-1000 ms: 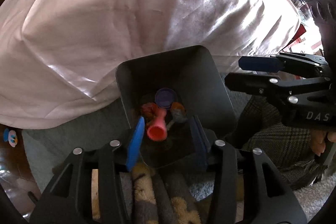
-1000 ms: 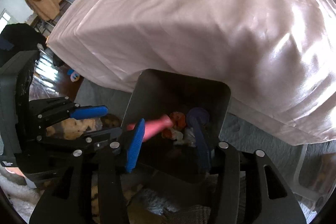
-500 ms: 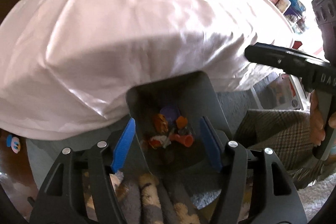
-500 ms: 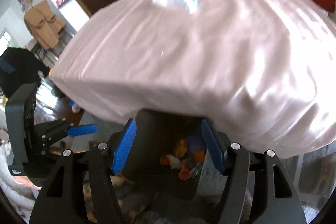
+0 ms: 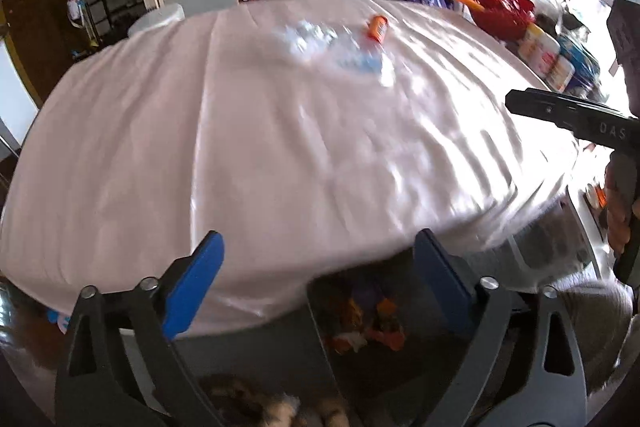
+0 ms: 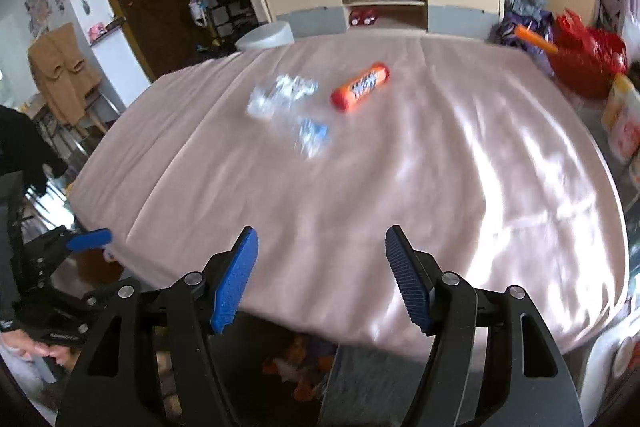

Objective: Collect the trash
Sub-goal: 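Grasp the clear plastic bag with the left tool while the right tool grasps clear film, then carry the bag and film over the bin and open both tools, then grasp the foil wrapper with the left tool while the right tool grasps the blue-capped tube, then lower both tools into the bin and release the wrapper and tube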

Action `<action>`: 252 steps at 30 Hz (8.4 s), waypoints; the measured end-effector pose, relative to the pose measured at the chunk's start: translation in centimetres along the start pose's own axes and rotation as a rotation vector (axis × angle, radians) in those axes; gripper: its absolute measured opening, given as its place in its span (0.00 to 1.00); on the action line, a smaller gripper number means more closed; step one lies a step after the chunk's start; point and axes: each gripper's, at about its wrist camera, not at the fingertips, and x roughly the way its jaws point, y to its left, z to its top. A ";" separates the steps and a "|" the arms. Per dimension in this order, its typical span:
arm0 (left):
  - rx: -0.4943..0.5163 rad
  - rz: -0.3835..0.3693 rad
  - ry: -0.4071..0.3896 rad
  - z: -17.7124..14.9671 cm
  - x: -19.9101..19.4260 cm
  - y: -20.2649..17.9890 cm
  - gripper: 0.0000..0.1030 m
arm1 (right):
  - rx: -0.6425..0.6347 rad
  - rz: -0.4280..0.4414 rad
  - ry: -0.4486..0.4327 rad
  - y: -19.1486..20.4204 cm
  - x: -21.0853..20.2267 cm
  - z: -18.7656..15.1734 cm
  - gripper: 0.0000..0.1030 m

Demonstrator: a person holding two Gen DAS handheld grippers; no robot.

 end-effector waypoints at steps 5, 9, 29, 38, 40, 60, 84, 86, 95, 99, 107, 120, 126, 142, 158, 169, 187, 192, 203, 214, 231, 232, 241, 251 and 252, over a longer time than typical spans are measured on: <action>-0.017 0.051 -0.016 2.9 1.6 1.9 0.90 | 0.018 0.053 0.016 0.0 3.5 3.6 0.66; -0.019 0.069 -0.007 4.3 3.2 2.5 0.90 | 0.000 0.055 0.049 0.9 7.1 5.6 0.65; -0.086 0.072 -0.025 12.3 9.5 4.2 0.90 | -0.038 0.128 0.060 1.6 11.2 8.6 0.18; -0.108 0.078 -0.029 15.7 13.1 4.1 0.86 | 0.013 0.055 -0.038 -1.2 8.4 10.6 0.18; -0.112 0.068 -0.021 16.2 13.9 4.1 0.84 | 0.015 0.051 -0.036 -1.5 8.5 10.6 0.18; -0.019 -0.004 -0.075 12.8 6.7 3.5 0.25 | -0.037 0.017 -0.081 -0.7 2.8 8.9 0.18; -0.032 -0.153 0.006 -2.9 -1.3 -1.1 0.25 | -0.079 0.219 0.117 3.8 0.5 -5.6 0.18; -0.031 -0.161 0.039 -3.9 -0.4 -1.4 0.25 | -0.087 0.214 0.144 4.2 1.0 -6.8 0.18; -0.007 -0.132 0.130 -7.9 3.3 -3.3 0.26 | -0.094 0.165 0.247 4.9 3.5 -10.6 0.18; -0.012 -0.115 0.145 -8.5 3.7 -3.3 0.26 | -0.097 0.154 0.275 4.9 4.0 -11.6 0.18; -0.011 -0.127 0.248 -10.2 5.2 -3.7 0.28 | -0.077 0.169 0.365 5.2 5.7 -12.8 0.20; -0.022 -0.122 0.289 -10.6 6.3 -3.3 0.43 | -0.032 0.168 0.388 5.3 6.4 -13.0 0.42; -0.018 -0.119 0.269 -10.1 5.7 -3.2 0.55 | 0.003 0.184 0.356 4.3 5.7 -12.2 0.46; 0.005 -0.046 0.017 1.8 2.0 0.4 0.75 | -0.037 0.053 0.079 0.6 5.8 1.5 0.60; -0.094 0.044 0.016 10.1 8.4 6.3 0.80 | -0.050 0.042 0.131 1.2 15.9 8.5 0.48; -0.084 0.019 -0.002 15.4 12.6 5.3 0.79 | -0.094 0.036 0.064 0.9 13.5 9.4 0.21; -0.110 -0.082 0.029 20.6 17.8 3.2 0.54 | -0.048 0.018 0.007 -1.9 8.5 10.0 0.21; -0.114 -0.084 0.062 20.1 18.2 3.5 0.28 | -0.043 0.018 0.006 -2.2 8.1 9.8 0.21; -0.054 -0.011 -0.027 18.1 9.7 3.2 0.26 | -0.059 0.051 -0.020 -1.6 5.5 8.8 0.21; 0.056 -0.073 0.076 9.1 6.9 0.7 0.30 | -0.131 0.094 0.012 1.1 3.7 6.2 0.21; 0.027 -0.144 0.128 6.7 7.1 1.3 0.24 | -0.137 0.114 0.057 1.5 4.0 4.0 0.21; 0.029 -0.144 0.129 6.6 7.1 1.2 0.22 | -0.138 0.115 0.058 1.5 3.9 3.9 0.21; 0.037 -0.117 0.056 5.6 3.6 1.4 0.16 | -0.163 0.155 0.066 2.5 3.3 2.9 0.21; 0.032 -0.170 0.106 2.3 2.2 0.1 0.16 | -0.200 0.203 0.118 4.2 2.9 0.0 0.21; 0.033 -0.178 0.125 1.7 2.4 -0.1 0.16 | -0.201 0.208 0.124 4.3 2.8 -0.4 0.21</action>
